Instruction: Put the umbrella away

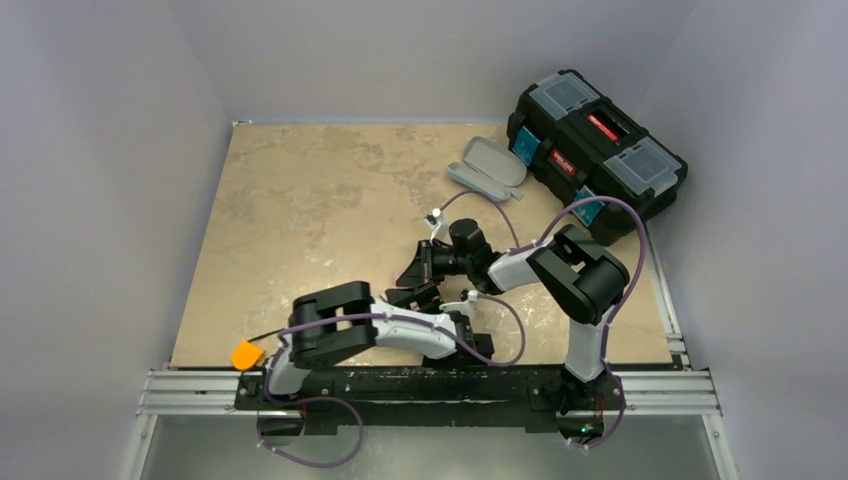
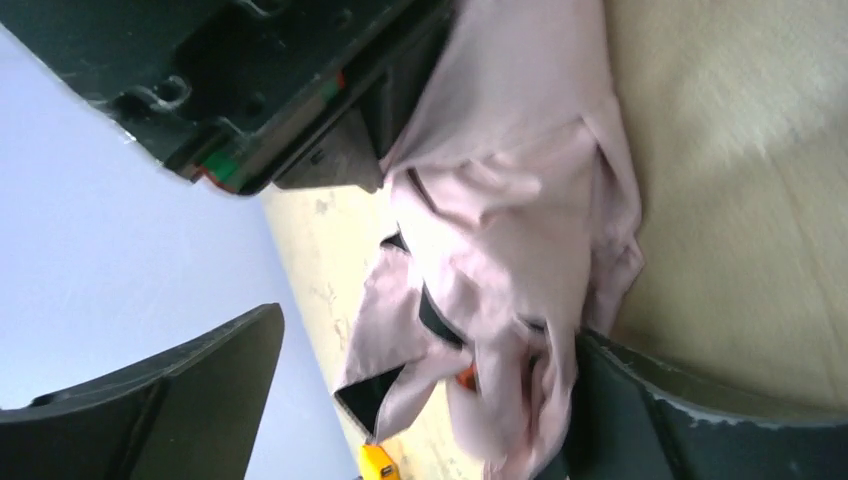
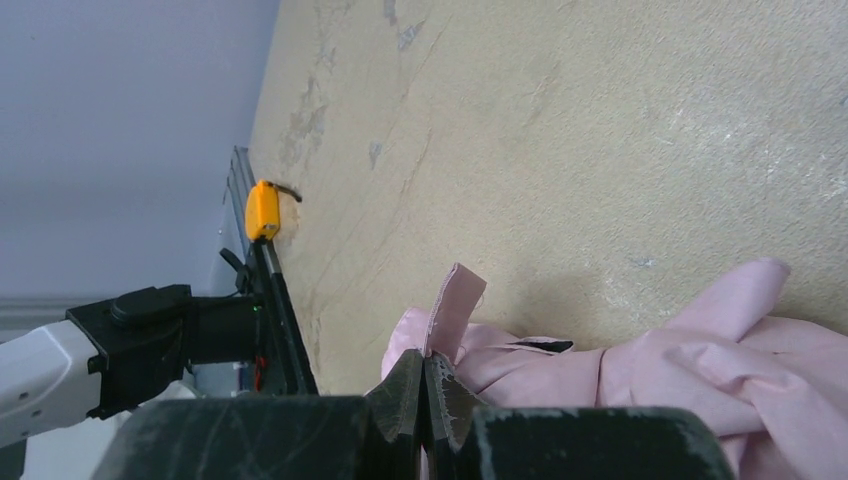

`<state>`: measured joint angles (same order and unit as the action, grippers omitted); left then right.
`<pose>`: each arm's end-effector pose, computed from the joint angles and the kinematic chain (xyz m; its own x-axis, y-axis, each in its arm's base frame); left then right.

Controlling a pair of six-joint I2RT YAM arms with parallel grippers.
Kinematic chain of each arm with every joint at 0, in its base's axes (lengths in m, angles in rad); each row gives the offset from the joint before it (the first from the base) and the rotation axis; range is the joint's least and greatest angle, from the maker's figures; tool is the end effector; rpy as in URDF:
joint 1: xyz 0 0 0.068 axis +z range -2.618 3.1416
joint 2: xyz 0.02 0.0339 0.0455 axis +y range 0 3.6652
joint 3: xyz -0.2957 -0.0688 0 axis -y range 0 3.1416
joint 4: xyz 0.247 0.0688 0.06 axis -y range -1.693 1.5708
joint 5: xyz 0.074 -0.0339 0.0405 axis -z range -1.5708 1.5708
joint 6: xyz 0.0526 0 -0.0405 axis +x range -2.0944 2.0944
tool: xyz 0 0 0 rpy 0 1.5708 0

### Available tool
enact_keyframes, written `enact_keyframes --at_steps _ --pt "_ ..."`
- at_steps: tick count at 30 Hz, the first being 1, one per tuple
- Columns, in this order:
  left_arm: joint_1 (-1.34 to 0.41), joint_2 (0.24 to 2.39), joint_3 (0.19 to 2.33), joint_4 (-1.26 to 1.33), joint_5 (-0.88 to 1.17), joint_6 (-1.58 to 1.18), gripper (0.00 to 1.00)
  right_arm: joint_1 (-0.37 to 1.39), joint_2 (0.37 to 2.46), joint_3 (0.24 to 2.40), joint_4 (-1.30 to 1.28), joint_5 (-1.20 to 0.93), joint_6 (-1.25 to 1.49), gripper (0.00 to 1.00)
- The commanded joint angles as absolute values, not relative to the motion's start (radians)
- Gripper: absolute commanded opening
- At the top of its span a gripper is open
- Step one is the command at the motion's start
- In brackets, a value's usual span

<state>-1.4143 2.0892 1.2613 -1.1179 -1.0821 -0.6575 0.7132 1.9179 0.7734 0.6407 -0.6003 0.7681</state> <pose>0.0991 -0.3302 0.1372 -0.4290 0.8780 -0.2122 0.3183 0.3668 0.8742 0.2681 0.2712 0.1348 -0.8976 -0.0185 -0.4404 -0.4037 0.4355 0.8046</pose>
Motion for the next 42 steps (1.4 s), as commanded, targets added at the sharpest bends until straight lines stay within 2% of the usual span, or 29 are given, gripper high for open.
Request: enact_keyframes --at_steps 1,5,12,20,24,26,28,35,36,42 --pt "-1.418 1.881 1.249 -1.035 -0.899 -0.625 1.00 0.719 2.042 0.691 0.451 -0.481 0.687 0.00" --pt "-1.350 1.679 1.235 -0.961 -0.776 -0.538 1.00 0.717 2.040 0.691 0.458 -0.483 0.686 0.00" --pt "-1.112 1.424 1.027 -0.641 -0.402 -0.472 1.00 0.717 2.009 0.694 0.442 -0.487 0.690 0.00" --pt "-0.980 1.442 0.843 -0.377 -0.116 -0.508 1.00 0.717 1.987 0.716 0.406 -0.487 0.686 0.00" --pt "-0.966 1.501 0.805 -0.326 -0.106 -0.524 0.96 0.717 1.977 0.725 0.390 -0.488 0.685 0.00" --pt "-0.966 1.536 0.788 -0.300 -0.121 -0.527 0.90 0.717 1.969 0.731 0.378 -0.489 0.683 0.00" --pt "-0.966 1.561 0.770 -0.268 -0.137 -0.525 0.74 0.718 1.958 0.742 0.361 -0.495 0.681 0.00" --pt "-0.978 1.575 0.769 -0.288 -0.263 -0.506 0.04 0.718 1.892 0.821 0.263 -0.525 0.664 0.00" --pt "-0.988 1.570 0.772 -0.303 -0.294 -0.501 0.00 0.718 1.879 0.839 0.244 -0.530 0.661 0.00" --pt "-1.139 1.581 0.855 -0.478 -0.600 -0.500 0.00 0.717 1.814 0.995 0.117 -0.573 0.648 0.00"
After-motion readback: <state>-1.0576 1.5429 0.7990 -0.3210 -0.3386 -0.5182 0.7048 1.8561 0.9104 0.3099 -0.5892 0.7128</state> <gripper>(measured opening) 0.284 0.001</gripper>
